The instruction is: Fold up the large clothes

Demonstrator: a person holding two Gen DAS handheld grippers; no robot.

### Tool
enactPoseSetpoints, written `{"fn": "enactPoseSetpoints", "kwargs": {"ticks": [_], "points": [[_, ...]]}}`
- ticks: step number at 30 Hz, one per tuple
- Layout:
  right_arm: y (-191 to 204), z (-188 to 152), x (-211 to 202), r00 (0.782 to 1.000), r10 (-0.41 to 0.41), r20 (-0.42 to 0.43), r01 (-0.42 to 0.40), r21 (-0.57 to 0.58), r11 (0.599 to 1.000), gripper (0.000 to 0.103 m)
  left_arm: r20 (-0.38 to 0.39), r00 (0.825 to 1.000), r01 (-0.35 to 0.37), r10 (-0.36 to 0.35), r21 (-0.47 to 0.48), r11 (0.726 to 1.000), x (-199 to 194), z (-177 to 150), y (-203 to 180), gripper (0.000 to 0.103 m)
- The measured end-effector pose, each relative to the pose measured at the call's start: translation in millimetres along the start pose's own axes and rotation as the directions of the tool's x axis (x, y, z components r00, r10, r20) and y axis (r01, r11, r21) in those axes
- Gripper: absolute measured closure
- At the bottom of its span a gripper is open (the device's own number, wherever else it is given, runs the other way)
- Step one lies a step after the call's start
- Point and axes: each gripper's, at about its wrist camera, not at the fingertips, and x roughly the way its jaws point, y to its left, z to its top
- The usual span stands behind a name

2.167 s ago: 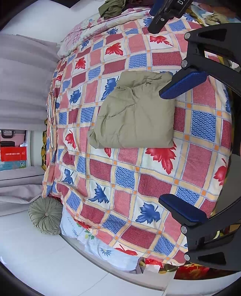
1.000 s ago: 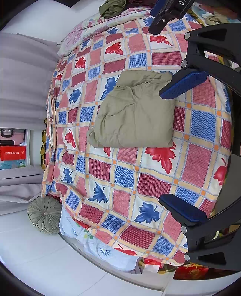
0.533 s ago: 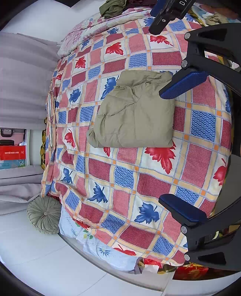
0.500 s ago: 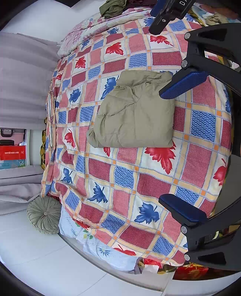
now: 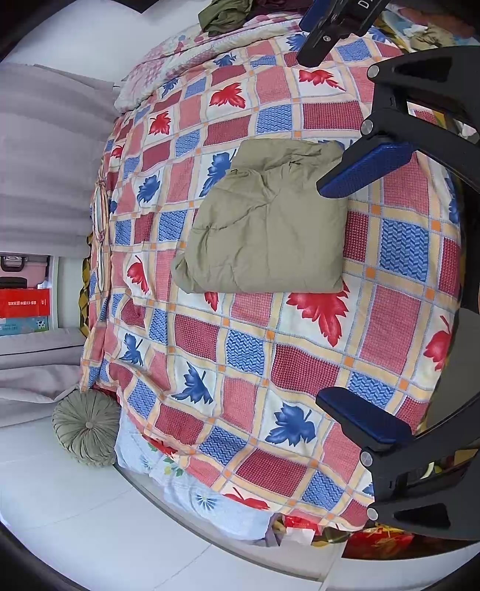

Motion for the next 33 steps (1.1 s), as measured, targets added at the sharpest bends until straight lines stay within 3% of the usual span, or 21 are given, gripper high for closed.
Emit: {"fn": "enactPoseSetpoints", "kwargs": {"ticks": [33], "points": [[2.2,0.0,-1.6,1.000,-0.006,0.000,0.006,-0.006,1.000,0.013,-0.001,1.000,0.004,-0.004,-0.002,1.000,1.2,0.3,2.0,0.001]]}}
